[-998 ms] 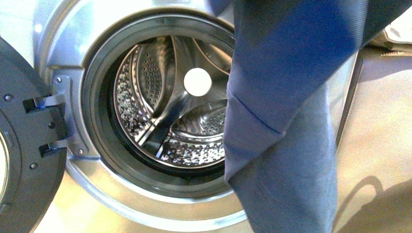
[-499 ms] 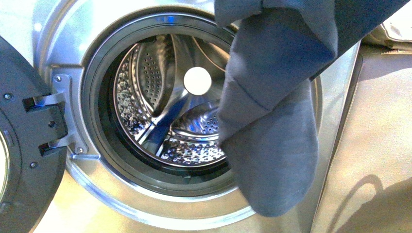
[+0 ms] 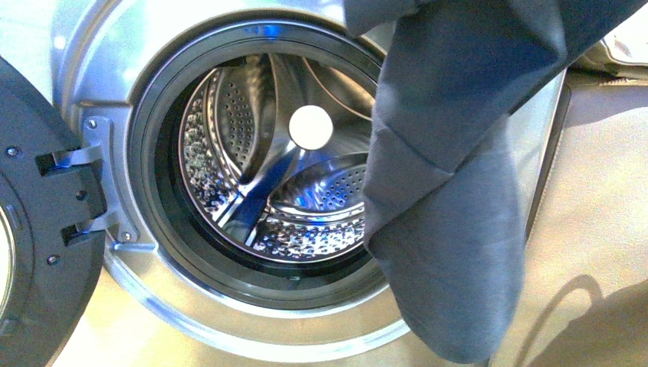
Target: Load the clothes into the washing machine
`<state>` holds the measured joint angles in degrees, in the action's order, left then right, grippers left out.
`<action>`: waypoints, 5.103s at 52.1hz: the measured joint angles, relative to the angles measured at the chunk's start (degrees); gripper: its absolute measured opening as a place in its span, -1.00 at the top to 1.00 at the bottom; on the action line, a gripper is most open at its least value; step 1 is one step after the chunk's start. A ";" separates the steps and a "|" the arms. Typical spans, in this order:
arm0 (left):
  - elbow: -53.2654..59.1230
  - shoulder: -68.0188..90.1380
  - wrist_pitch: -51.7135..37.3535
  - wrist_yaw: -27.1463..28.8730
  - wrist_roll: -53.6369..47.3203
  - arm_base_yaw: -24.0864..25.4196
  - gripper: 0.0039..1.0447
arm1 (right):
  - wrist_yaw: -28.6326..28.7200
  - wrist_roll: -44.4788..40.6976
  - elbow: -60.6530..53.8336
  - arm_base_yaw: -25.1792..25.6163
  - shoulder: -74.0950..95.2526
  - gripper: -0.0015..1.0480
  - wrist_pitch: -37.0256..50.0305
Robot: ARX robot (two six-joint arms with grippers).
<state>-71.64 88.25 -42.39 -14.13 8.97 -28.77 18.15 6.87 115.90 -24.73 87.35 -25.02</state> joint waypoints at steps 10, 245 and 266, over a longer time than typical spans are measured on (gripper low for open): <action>0.57 0.02 0.00 0.28 -0.20 2.10 0.77 | 0.00 0.00 0.22 0.00 0.00 -0.38 0.00; -60.70 64.74 45.18 15.47 -9.75 19.37 -0.88 | -18.23 -6.86 -115.60 24.61 -87.10 0.95 25.05; -33.40 48.61 36.57 9.84 -7.41 19.85 -0.88 | -18.23 -6.86 -115.60 24.61 -87.10 0.95 25.05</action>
<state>-105.03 136.86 -5.82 -4.29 1.56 -8.93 -0.08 0.01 0.30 -0.12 0.25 0.03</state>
